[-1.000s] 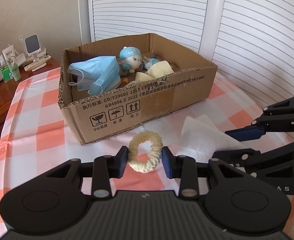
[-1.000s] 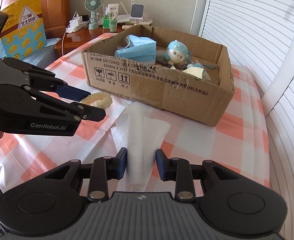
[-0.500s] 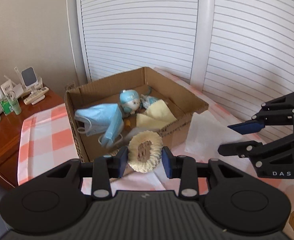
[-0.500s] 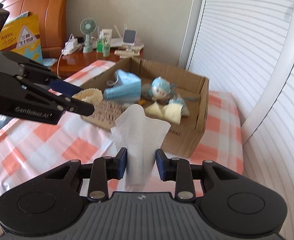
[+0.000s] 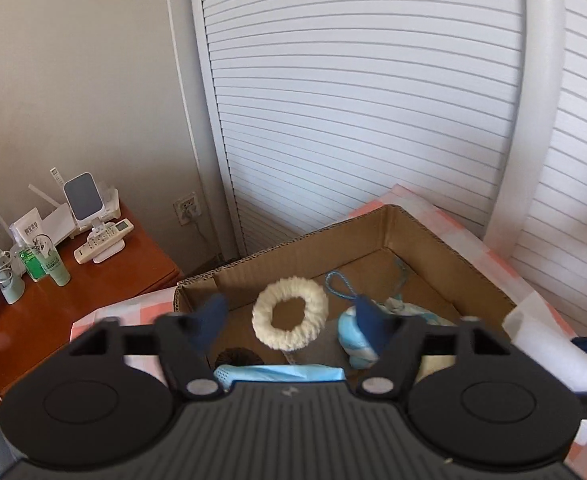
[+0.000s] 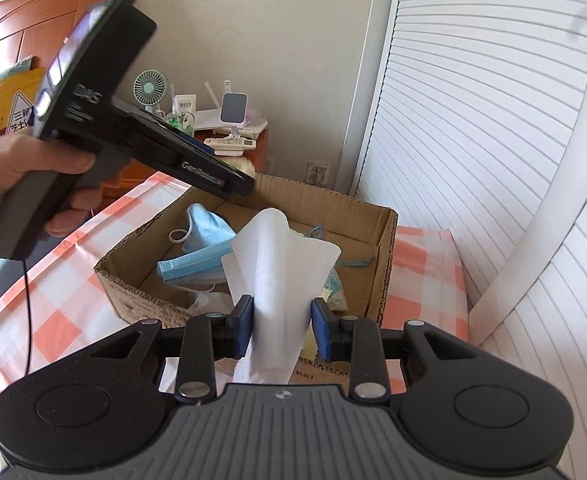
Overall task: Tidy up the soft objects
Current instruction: 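Carry the scrunchie into the box with the left tool while the right carries the tissue in, then open both tools over the box and withdraw them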
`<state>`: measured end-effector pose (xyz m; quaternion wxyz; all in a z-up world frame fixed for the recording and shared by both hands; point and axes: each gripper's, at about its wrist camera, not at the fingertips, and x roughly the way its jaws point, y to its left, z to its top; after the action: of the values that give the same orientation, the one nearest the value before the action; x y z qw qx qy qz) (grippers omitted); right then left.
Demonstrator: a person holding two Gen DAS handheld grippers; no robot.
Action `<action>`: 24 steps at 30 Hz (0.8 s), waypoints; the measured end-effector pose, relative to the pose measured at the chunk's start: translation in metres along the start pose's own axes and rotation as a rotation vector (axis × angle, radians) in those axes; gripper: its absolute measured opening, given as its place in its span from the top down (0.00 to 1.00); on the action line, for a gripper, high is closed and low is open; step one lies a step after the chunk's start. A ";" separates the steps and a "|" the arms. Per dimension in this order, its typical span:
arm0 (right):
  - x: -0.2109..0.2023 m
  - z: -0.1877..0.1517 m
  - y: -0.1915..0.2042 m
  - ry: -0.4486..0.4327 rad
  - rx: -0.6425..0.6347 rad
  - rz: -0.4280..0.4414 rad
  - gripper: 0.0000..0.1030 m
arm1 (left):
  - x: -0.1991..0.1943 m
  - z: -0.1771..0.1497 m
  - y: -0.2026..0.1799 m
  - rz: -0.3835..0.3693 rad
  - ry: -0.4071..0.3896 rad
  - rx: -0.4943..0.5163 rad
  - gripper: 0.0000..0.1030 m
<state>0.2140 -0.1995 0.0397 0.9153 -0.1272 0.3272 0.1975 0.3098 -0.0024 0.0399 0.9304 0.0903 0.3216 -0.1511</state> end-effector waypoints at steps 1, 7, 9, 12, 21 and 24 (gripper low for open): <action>0.003 0.001 -0.001 0.002 0.001 -0.001 0.65 | 0.006 0.000 0.000 0.017 0.001 0.004 0.04; 0.020 0.006 -0.004 0.019 0.018 0.000 0.65 | -0.003 -0.013 0.000 0.060 -0.036 0.039 0.02; 0.025 0.011 -0.004 0.019 0.021 -0.005 0.65 | -0.018 -0.020 0.000 0.085 -0.058 0.062 0.01; 0.034 0.019 -0.005 0.015 0.046 0.002 0.60 | -0.046 -0.032 0.002 0.110 -0.091 0.079 0.00; 0.036 0.025 -0.002 -0.028 0.202 -0.018 0.00 | -0.110 -0.068 0.014 0.132 -0.120 -0.054 0.01; 0.026 0.019 0.007 -0.003 0.213 -0.032 0.00 | -0.123 -0.076 0.013 0.141 -0.105 -0.099 0.01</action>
<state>0.2400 -0.1792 0.0365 0.9271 -0.0342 0.3430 0.1471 0.1790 0.0578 0.0592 0.9576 0.0586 0.2722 -0.0738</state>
